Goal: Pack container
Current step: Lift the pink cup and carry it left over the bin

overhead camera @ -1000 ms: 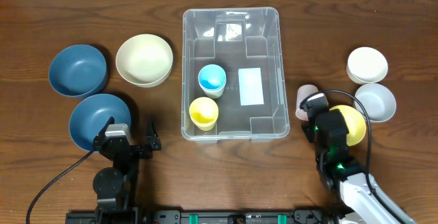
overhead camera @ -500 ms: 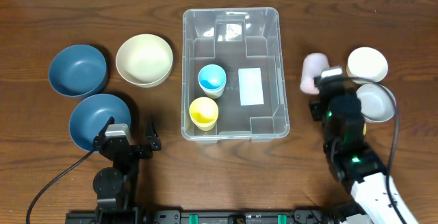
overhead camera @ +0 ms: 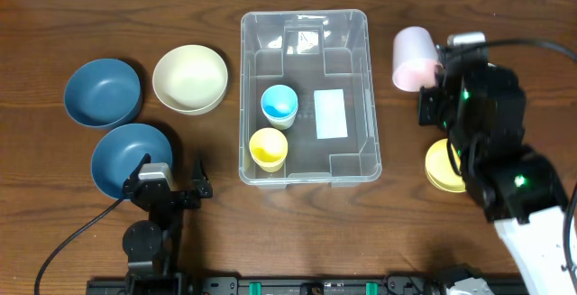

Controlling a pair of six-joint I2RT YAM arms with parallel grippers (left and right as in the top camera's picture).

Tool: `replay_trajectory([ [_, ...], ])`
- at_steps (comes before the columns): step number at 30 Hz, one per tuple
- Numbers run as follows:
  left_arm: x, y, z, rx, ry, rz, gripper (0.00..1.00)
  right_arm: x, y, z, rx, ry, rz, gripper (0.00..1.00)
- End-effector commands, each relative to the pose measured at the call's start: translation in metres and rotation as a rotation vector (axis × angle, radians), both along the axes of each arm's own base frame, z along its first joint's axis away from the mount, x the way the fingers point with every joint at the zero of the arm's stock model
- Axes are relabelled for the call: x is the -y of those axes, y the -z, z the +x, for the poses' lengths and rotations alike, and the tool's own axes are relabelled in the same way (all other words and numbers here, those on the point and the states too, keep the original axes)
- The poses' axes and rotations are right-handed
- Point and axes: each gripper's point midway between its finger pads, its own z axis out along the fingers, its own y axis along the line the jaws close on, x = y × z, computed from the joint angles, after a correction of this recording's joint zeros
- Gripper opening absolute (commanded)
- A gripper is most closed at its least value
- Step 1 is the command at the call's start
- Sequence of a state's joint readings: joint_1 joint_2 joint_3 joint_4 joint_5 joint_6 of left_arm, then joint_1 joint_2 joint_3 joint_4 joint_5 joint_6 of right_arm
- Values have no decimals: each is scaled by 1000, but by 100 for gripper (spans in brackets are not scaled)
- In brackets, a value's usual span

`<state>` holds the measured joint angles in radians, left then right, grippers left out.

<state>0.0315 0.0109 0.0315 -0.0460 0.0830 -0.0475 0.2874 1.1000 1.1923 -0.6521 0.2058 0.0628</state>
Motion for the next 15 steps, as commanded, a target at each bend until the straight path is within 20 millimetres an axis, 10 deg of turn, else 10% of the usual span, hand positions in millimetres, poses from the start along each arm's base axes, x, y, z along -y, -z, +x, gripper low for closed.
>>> replay_trajectory([
  [1,3,16,0,-40,16,11,98,-26,-7,9,-80,-71,97,1],
  [15,3,16,0,-40,16,11,98,-94,24,40,-446,-287,151,1],
])
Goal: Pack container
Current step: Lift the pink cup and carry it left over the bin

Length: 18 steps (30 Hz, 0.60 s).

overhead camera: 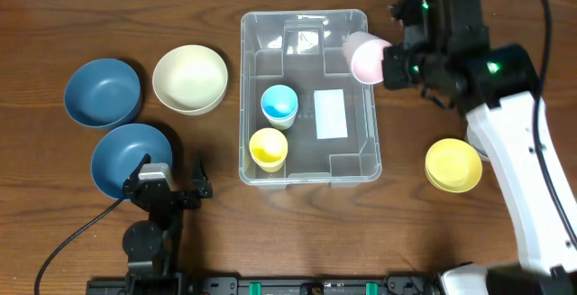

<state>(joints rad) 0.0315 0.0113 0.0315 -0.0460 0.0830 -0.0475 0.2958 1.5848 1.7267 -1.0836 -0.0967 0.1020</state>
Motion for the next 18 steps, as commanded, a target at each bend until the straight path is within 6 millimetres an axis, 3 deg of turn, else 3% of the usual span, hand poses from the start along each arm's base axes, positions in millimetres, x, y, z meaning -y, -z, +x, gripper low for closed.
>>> replay_trajectory([
  [1,3,16,0,-40,16,11,98,-30,-2,0,-33,-86,46,1],
  [7,3,16,0,-40,16,11,98,-64,17,-13,-107,-180,16,1],
  [18,3,16,0,-40,16,11,98,-111,20,-41,-43,-367,-120,1],
])
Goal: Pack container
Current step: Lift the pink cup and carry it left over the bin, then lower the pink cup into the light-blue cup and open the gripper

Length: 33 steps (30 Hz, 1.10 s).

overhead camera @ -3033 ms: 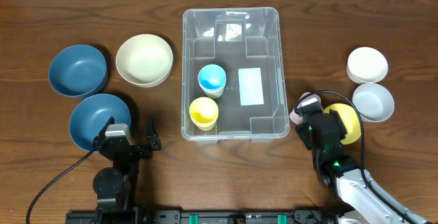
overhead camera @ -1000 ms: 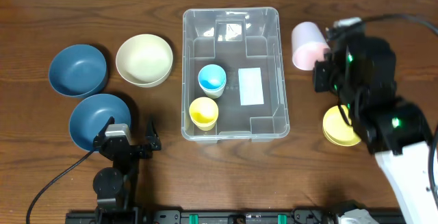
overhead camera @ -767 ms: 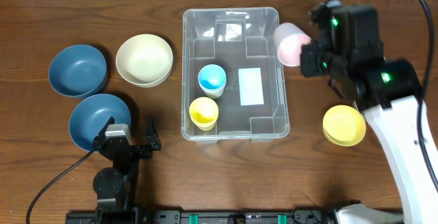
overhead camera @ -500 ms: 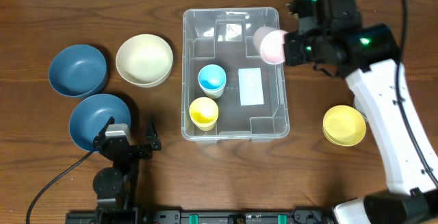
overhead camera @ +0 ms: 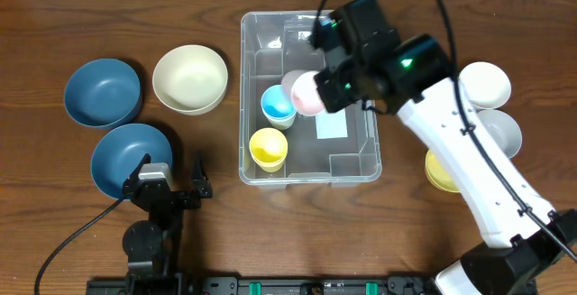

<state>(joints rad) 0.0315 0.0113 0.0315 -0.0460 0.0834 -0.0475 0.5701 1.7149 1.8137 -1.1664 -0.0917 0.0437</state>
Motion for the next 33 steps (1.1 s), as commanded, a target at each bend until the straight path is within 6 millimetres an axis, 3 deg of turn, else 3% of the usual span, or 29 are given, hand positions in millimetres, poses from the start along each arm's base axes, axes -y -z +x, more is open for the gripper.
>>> replay_trajectory([
  [1,3,16,0,-40,16,11,98,-12,-10,-3,59,-60,-24,1],
  [7,3,16,0,-40,16,11,98,-31,-17,-5,79,-58,32,1],
  [11,3,16,0,-40,16,11,98,-30,-22,-2,69,-11,63,1],
  [18,3,16,0,-40,16,11,98,-25,-56,11,144,32,106,1],
  [21,3,16,0,-40,16,11,98,-23,-60,11,149,41,106,1],
  [26,3,16,0,-40,16,11,98,-19,-39,12,93,67,53,1],
  [33,3,16,0,-40,16,11,98,-32,13,27,-3,67,-18,1],
])
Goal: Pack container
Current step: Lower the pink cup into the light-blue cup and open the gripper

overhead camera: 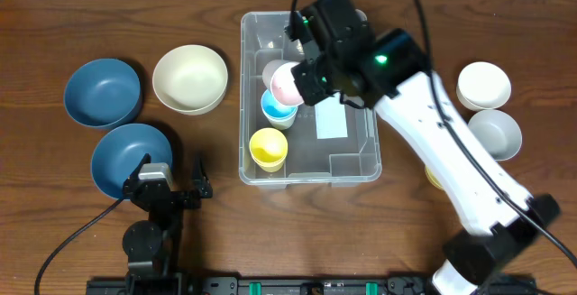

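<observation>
A clear plastic container [311,179] stands mid-table with a blue cup [279,110] and a yellow cup [268,148] upright in its left half. My right gripper [302,83] is shut on a pink cup [284,84], held tilted over the container's back left, just behind and partly over the blue cup. Whether the pink cup touches the floor of the container cannot be told. My left gripper [171,179] rests open at the table's front left, beside a blue bowl [124,155].
A second blue bowl [102,91] and a cream bowl [189,78] lie left of the container. A white bowl [484,84] and a grey bowl [497,133] lie to the right. A yellow bowl [432,177] is mostly hidden under my right arm. A white label [331,122] lies inside the container.
My right gripper has moved the pink cup from over the container's middle to the left and slightly back, beside the blue cup. The left arm has not moved.
My right gripper first held the pink cup over the table right of the container. Then the cup was at the container's back right rim, then over its middle. Now it hangs over the back left, by the blue cup.
</observation>
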Controlling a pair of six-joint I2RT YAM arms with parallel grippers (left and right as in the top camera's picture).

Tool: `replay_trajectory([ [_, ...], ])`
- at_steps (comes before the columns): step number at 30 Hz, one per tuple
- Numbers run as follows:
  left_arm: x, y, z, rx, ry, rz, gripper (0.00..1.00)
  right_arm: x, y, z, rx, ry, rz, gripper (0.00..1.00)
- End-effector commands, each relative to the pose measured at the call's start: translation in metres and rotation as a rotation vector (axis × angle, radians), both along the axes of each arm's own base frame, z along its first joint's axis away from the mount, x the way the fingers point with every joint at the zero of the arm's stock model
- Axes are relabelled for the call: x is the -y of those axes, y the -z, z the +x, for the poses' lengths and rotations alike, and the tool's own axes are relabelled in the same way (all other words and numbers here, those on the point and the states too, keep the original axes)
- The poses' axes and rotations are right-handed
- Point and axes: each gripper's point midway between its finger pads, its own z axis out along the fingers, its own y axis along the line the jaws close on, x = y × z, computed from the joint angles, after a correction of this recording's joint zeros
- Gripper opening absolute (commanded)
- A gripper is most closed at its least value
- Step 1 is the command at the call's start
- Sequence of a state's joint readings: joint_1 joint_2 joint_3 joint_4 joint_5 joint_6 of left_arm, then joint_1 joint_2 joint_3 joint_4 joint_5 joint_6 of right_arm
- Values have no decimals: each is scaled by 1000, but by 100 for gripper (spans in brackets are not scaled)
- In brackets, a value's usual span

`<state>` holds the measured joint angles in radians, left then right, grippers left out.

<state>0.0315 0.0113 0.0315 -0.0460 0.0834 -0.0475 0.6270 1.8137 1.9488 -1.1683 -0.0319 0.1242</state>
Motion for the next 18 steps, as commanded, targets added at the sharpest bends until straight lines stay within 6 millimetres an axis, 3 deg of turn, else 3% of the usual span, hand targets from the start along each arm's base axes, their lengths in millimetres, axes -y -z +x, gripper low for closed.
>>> replay_trajectory([
  [1,3,16,0,-40,16,11,98,-5,28,13,-45,24,-32,1],
  [7,3,16,0,-40,16,11,98,-11,56,22,-86,25,-62,1],
  [18,3,16,0,-40,16,11,98,-7,67,17,-123,26,-93,1],
])
